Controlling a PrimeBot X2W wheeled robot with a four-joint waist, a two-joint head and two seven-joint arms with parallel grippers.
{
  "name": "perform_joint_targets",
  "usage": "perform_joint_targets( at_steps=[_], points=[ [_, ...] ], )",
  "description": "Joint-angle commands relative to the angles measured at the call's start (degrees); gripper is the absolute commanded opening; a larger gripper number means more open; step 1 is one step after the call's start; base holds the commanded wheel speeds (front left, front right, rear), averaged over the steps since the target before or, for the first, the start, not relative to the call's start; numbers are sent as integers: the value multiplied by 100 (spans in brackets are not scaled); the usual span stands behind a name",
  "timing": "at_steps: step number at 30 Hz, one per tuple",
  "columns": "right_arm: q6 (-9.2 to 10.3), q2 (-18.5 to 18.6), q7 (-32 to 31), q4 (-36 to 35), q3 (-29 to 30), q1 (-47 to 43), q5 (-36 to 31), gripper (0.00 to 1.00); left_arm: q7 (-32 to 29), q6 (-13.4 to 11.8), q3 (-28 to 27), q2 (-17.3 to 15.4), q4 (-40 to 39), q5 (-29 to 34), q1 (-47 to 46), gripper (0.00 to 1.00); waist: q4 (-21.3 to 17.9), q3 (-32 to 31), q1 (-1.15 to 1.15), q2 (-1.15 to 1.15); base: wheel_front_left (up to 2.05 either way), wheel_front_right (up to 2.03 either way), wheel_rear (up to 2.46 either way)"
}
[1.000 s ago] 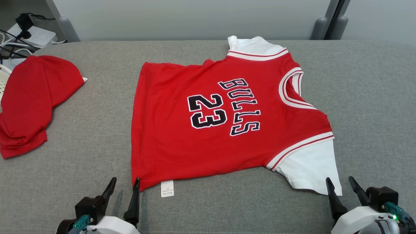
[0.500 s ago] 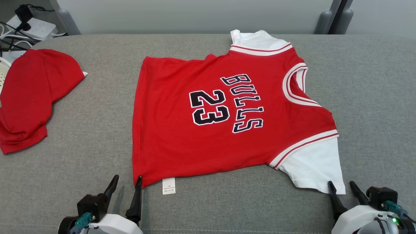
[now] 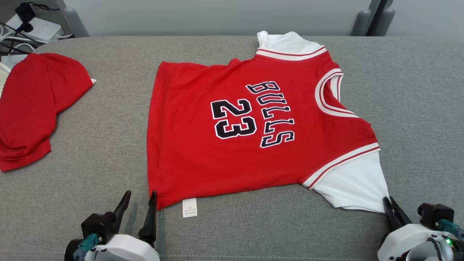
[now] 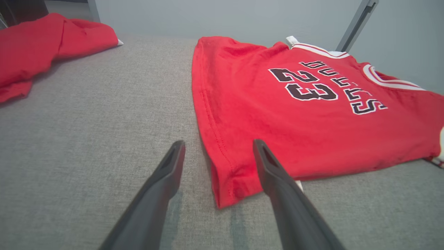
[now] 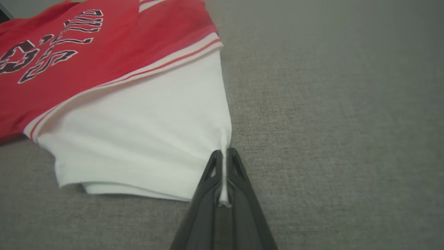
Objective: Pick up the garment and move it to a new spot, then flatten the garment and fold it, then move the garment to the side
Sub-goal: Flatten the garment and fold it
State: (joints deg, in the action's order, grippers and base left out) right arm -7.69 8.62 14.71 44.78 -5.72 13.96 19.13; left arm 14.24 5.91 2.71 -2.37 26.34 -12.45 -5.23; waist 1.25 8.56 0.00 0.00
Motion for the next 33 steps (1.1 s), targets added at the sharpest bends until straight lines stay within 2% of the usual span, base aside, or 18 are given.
perform_joint_targets(
  at_steps=[1, 11, 15, 24, 25, 26, 27, 33],
  points=[
    [20, 180, 29, -124, -29, -90, 7, 0, 76, -50, -162, -51, -154, -115, -259, 100, -30, -1, 0, 0, 0, 0, 0],
    [20, 240, 29, -359, 160, -233, -74, 0, 76, 59, 63, -51, 255, -626, -354, 100, -228, 48, 0, 0, 0, 0, 0],
    [20, 218, 29, -408, 149, -214, -100, 0, 76, 131, 338, -51, 458, -993, -341, 100, -266, 64, 0, 0, 0, 0, 0],
    [20, 153, 29, -547, 75, -117, -103, 0, 76, 156, 592, -51, 852, -1187, -432, 100, -350, 95, 0, 0, 0, 0, 0],
    [20, 149, 29, -552, 67, -111, -106, 0, 76, 156, 651, -51, 860, -1224, -445, 85, -361, 94, 0, 0, 0, 0, 0],
    [20, 146, 29, -561, 58, -102, -106, 0, 76, 157, 729, -51, 852, -1284, -455, 18, -371, 94, 0, 0, 0, 0, 0],
    [20, 143, 29, -567, 48, -95, -105, 0, 76, 157, 828, -51, 842, -1377, -459, 0, -381, 90, 0, 0, 0, 0, 0],
    [20, 185, 29, -563, 23, -83, -72, 0, 76, 157, 940, -172, 789, -1567, -431, 0, -374, 23, 0, 0, 0, 0, 0]
  ],
)
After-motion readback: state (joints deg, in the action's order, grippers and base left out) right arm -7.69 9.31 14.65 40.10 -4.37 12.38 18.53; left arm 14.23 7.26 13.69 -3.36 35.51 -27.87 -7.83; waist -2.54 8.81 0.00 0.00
